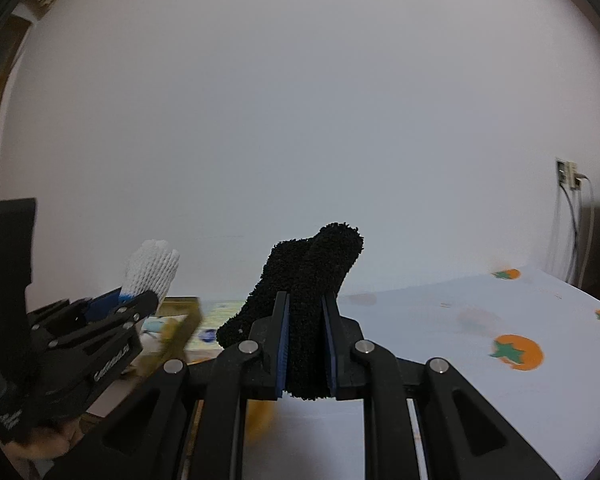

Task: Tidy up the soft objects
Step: 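Lift and carry the black cloth and white glove over the gold tray with both grippers, then open both grippers to drop the cloth and glove into the tray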

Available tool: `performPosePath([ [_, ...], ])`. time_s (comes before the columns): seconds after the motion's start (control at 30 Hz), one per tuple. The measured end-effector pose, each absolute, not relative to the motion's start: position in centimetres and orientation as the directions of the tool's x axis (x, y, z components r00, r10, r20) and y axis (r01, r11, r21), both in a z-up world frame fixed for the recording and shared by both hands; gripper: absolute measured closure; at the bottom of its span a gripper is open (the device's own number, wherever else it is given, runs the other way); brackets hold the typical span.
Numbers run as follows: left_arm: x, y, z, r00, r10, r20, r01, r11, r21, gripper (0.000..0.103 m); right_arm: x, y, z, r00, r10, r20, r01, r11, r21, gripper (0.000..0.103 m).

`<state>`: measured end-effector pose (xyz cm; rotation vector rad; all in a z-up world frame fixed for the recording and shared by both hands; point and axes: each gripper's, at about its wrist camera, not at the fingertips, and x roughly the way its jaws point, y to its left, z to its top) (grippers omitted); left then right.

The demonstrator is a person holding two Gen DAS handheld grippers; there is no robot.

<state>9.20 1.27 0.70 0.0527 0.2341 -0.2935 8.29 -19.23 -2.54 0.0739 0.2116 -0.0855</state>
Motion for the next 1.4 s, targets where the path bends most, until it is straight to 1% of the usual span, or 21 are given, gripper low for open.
performPosePath([
  [0.1,9.9,3.0,0.8,0.942,-0.248,-0.228,0.262,0.965,0.030,0.078,9.1,-17.5,-2.5,0.976,-0.038,-0.214,0.053,0.996,0.066,0.086],
  [0.4,12.3,7.6,0.9,0.953,-0.167,-0.255,0.171,0.985,-0.005,0.078,12.2,-13.2,-1.8,0.980,0.062,-0.191,-0.054,0.998,0.045,0.086],
  [0.5,13.0,9.2,1.0,0.957,-0.127,-0.260,0.129,0.992,-0.008,0.078,13.5,-12.6,-1.6,0.980,0.083,-0.183,-0.077,0.996,0.038,0.086],
  [0.67,13.6,11.4,1.1,0.957,-0.077,-0.279,0.066,0.997,-0.047,0.078,15.8,-12.4,-1.6,0.977,0.114,-0.181,-0.109,0.993,0.038,0.086],
  [0.83,14.2,12.9,1.2,0.956,-0.017,-0.292,0.004,0.999,-0.044,0.078,17.9,-12.8,-1.8,0.971,0.139,-0.194,-0.129,0.990,0.063,0.086],
  [0.97,14.9,13.4,0.8,0.943,0.010,-0.332,-0.026,0.999,-0.045,0.078,20.2,-13.5,-2.1,0.962,0.158,-0.224,-0.140,0.985,0.098,0.086],
  [1.17,16.0,14.2,0.3,0.919,0.024,-0.394,-0.049,0.997,-0.055,0.078,23.8,-14.4,-2.3,0.948,0.166,-0.270,-0.145,0.985,0.097,0.086],
  [1.3,16.5,14.3,-0.1,0.908,0.005,-0.419,-0.037,0.997,-0.068,0.078,27.3,-14.9,-2.6,0.917,0.178,-0.357,-0.158,0.984,0.084,0.086],
  [1.4,16.9,14.0,-0.4,0.900,0.008,-0.435,-0.033,0.998,-0.050,0.078,29.9,-15.6,-3.9,0.874,0.184,-0.451,-0.155,0.983,0.100,0.086],
])
